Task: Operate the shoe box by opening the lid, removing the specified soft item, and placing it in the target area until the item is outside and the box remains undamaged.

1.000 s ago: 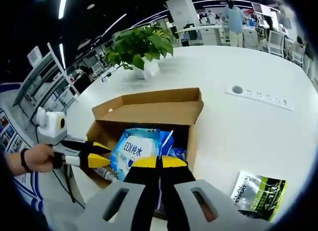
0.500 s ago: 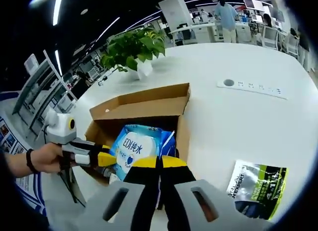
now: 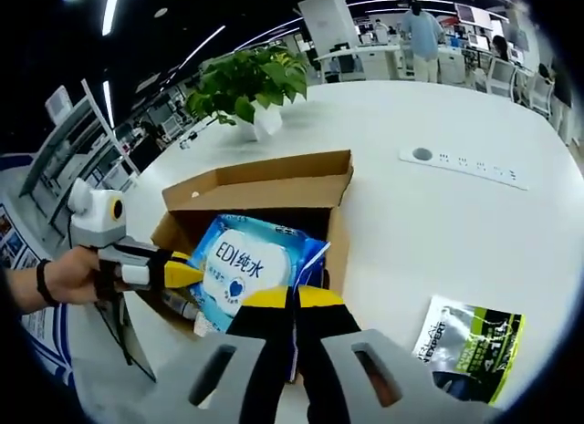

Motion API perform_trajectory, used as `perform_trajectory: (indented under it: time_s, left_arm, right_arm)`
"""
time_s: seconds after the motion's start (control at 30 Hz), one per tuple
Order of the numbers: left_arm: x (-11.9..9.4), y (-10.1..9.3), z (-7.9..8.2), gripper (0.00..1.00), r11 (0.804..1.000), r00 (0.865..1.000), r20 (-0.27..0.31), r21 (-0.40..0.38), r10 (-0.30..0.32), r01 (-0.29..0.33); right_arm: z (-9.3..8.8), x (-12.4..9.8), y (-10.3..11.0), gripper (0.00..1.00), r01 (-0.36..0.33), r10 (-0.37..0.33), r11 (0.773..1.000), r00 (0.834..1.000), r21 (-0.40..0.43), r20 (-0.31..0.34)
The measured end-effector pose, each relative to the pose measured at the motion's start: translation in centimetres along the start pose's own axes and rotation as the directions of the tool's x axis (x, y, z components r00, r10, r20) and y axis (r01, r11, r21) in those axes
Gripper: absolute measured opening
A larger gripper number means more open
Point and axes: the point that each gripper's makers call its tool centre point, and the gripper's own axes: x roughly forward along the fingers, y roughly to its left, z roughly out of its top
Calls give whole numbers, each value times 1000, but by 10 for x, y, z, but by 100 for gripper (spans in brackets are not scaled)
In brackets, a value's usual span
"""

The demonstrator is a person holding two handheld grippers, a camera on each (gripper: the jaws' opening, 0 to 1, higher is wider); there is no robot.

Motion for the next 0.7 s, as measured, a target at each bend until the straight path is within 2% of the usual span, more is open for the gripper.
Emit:
perform_trajectory:
  time_s: [0.37,0.7]
  left_arm:
    - [-14,-11,11,7,1000,999,36,32,-1,0]
    - [-21,-34,19,7,997,999,52,79,-16,12]
  right_arm:
    - [11,-8,3,0,-11,10,1000,999,9,47]
    - [20,-34,0,0,-7,5,1000,996,14,92]
